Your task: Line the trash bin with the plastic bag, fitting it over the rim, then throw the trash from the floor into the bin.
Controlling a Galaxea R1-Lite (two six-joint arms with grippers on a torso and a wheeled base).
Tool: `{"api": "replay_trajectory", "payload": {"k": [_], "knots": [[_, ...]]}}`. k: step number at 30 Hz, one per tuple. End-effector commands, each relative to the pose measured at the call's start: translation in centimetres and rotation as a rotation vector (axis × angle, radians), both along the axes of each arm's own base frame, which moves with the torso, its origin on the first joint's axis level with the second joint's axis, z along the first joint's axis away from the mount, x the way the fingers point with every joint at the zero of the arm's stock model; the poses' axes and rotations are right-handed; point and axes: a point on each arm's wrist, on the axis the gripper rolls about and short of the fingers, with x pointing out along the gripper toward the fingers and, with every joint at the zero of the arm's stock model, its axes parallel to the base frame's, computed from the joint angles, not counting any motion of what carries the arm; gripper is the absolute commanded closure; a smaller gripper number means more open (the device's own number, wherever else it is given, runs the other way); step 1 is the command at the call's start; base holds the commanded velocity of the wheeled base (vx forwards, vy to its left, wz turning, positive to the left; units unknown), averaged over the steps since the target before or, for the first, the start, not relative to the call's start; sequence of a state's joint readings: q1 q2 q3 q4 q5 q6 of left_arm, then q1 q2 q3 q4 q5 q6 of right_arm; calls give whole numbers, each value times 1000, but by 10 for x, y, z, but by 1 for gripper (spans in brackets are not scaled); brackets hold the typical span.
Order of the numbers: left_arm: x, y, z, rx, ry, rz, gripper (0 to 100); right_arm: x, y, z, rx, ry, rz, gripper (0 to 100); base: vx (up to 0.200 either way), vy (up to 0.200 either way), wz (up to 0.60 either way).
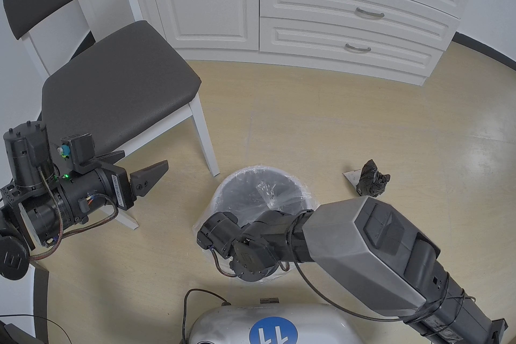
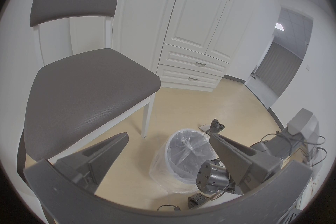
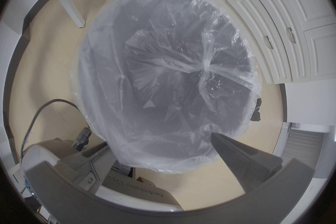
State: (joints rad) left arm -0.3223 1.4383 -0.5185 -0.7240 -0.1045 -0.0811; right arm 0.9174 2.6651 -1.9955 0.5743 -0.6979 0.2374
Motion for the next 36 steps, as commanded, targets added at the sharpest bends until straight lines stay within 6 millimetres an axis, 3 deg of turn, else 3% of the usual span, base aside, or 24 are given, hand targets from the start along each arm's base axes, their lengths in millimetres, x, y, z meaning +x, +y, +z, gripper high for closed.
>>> {"api": "replay_trajectory", "payload": {"k": [1, 17, 26, 30, 36], "knots": [[2, -1, -3, 2, 8, 0, 0, 10, 0, -31, 4, -4, -14, 0, 0, 0, 0], [2, 0, -1, -2, 0, 2, 0, 27, 5, -36, 93, -95, 1, 0, 0, 0, 0], [3, 0, -1, -2, -2, 4, 0, 36, 4, -25, 113, -133, 21, 0, 0, 0, 0], [2, 0, -2, -1, 3, 4, 0, 25, 9, 4, 135, -140, 31, 0, 0, 0, 0], [0, 1, 0, -2, -5, 3, 0, -9, 5, 44, 120, -116, 74, 0, 0, 0, 0]]}}
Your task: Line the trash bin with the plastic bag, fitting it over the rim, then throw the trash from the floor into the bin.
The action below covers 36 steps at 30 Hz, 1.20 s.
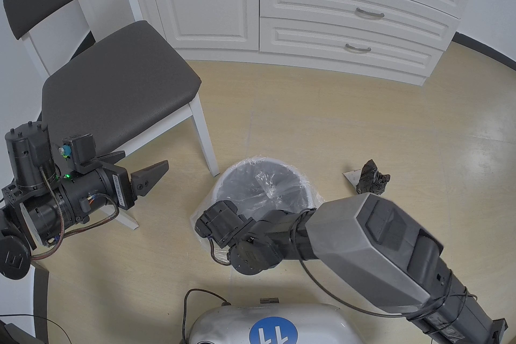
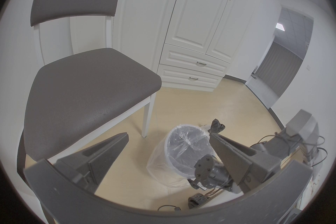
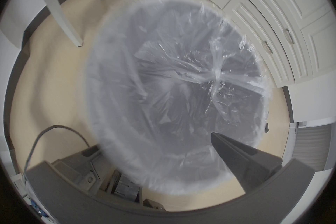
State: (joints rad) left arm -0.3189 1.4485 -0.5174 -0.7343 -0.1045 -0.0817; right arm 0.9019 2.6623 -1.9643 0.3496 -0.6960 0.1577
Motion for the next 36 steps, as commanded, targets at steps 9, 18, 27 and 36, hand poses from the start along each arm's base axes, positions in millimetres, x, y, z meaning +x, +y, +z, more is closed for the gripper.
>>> {"api": "replay_trajectory", "payload": {"k": [9, 18, 27, 36], "knots": [[-4, 0, 0, 2, -3, -7, 0, -64, -20, 87, 27, -18, 74, 0, 0, 0, 0], [-4, -4, -11, 38, 27, -27, 0, -78, -57, 111, 133, -53, -88, 0, 0, 0, 0], [-11, -18, -20, 64, 59, -65, 0, -74, -112, 116, 325, -126, -262, 0, 0, 0, 0], [-27, -35, -38, 107, 120, -99, 0, -45, -161, 108, 566, -283, -304, 0, 0, 0, 0]]}}
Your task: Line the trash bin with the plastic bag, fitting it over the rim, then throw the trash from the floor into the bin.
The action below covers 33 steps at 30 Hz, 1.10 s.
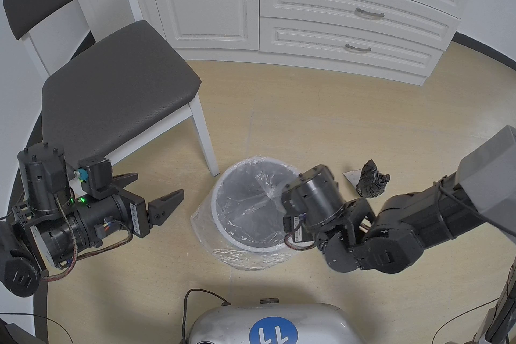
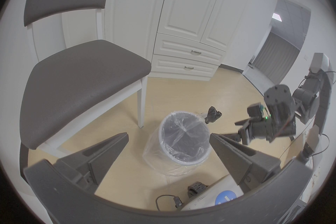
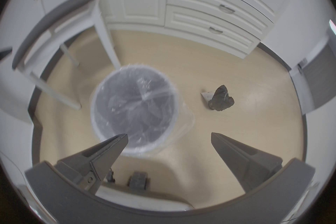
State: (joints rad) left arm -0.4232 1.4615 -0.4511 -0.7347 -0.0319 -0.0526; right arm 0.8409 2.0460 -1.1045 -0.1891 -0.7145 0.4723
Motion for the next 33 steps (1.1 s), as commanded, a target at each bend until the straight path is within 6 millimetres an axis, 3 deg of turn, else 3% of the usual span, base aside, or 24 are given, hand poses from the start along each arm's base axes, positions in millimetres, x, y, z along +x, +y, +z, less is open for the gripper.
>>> {"api": "replay_trajectory", "payload": {"k": [1, 4, 6, 12, 13, 14, 20, 28, 33], "knots": [[-15, -20, -26, 53, 97, -71, 0, 19, -50, 6, 97, -80, -34, 0, 0, 0, 0], [-10, -25, -43, 83, 151, -79, 0, 27, -59, 15, 105, -121, -29, 0, 0, 0, 0], [2, -32, -60, 88, 158, -27, 0, 34, -78, 32, 146, -177, -35, 0, 0, 0, 0], [32, -40, -133, 222, 231, 188, 0, 31, -128, 72, 199, -266, -34, 0, 0, 0, 0], [33, -41, -135, 224, 232, 189, 0, 31, -129, 73, 198, -267, -35, 0, 0, 0, 0], [46, -40, -158, 223, 229, 213, 0, 28, -137, 85, 213, -302, -40, 0, 0, 0, 0], [69, -16, -206, 264, 200, 289, 0, 25, -161, 103, 195, -360, -93, 0, 0, 0, 0], [88, -8, -226, 275, 208, 323, 0, 30, -173, 106, 188, -373, -130, 0, 0, 0, 0], [116, -8, -242, 262, 215, 332, 0, 32, -179, 108, 197, -379, -132, 0, 0, 0, 0]]}}
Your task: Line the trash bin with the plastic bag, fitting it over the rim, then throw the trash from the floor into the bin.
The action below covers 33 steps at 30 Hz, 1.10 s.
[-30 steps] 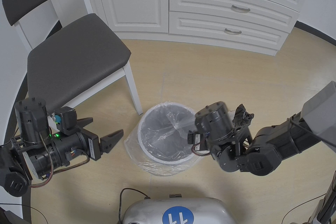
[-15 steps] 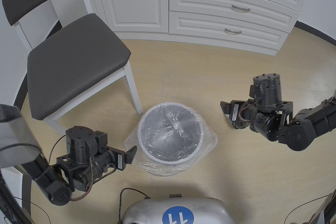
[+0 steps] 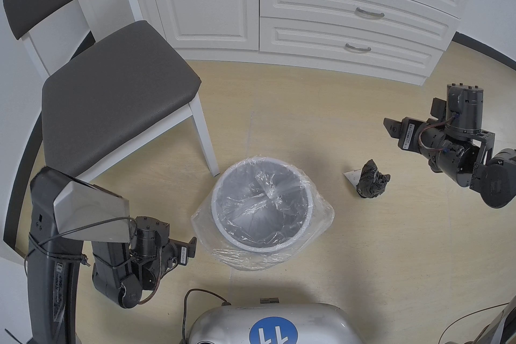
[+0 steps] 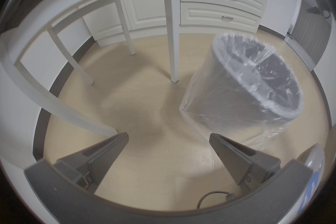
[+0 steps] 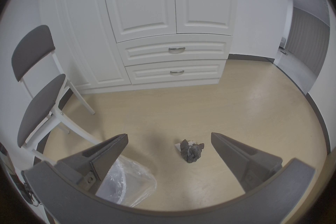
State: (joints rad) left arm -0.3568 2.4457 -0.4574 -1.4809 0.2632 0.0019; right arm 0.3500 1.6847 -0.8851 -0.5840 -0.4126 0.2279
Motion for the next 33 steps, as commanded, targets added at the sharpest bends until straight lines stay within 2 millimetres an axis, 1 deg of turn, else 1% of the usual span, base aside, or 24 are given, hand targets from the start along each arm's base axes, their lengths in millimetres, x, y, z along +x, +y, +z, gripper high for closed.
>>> {"api": "replay_trajectory", "payload": {"k": [1, 2, 3, 4, 5, 6, 10, 14, 15, 16, 17, 19, 22, 24, 25, 29, 33], "knots": [[28, 5, -36, 4, 69, 9, 0, -1, -11, 8, 12, -25, -13, 0, 0, 0, 0], [38, 6, -36, -10, 83, -4, 0, 0, -13, 8, 14, -25, -15, 0, 0, 0, 0], [39, 6, -36, -11, 87, -6, 0, 0, -13, 8, 13, -23, -13, 0, 0, 0, 0], [55, 6, -34, -30, 118, -29, 0, 2, -16, 7, 15, -21, -15, 0, 0, 0, 0], [61, 6, -33, -33, 129, -32, 0, 3, -17, 7, 15, -21, -16, 0, 0, 0, 0], [75, 6, -31, -35, 127, -25, 0, 4, -19, 8, 17, -24, -20, 0, 0, 0, 0], [109, 10, -24, -38, 134, -6, 0, 8, -20, 6, 15, -17, -24, 0, 0, 0, 0], [144, 19, -19, -37, 141, 35, 0, 11, -21, 1, 11, -3, -30, 0, 0, 0, 0], [152, 22, -18, -38, 136, 44, 0, 12, -20, 0, 8, 0, -30, 0, 0, 0, 0], [152, 22, -18, -38, 136, 44, 0, 12, -20, 0, 8, 0, -30, 0, 0, 0, 0], [165, 25, -19, -35, 132, 61, 0, 13, -20, -1, 7, 4, -30, 0, 0, 0, 0], [176, 27, -24, -33, 139, 72, 0, 13, -20, -2, 7, 6, -30, 0, 0, 0, 0], [187, 26, -34, -28, 163, 74, 0, 14, -20, -4, -1, 12, -29, 0, 0, 0, 0], [190, 25, -38, -25, 175, 73, 0, 14, -20, -4, -1, 13, -29, 0, 0, 0, 0], [193, 21, -43, -26, 188, 60, 0, 15, -20, -5, -3, 18, -30, 0, 0, 0, 0], [200, 13, -48, -33, 189, 50, 0, 17, -19, -8, -5, 27, -30, 0, 0, 0, 0], [198, 13, -46, -19, 193, 57, 0, 17, -19, -9, -7, 28, -30, 0, 0, 0, 0]]}}
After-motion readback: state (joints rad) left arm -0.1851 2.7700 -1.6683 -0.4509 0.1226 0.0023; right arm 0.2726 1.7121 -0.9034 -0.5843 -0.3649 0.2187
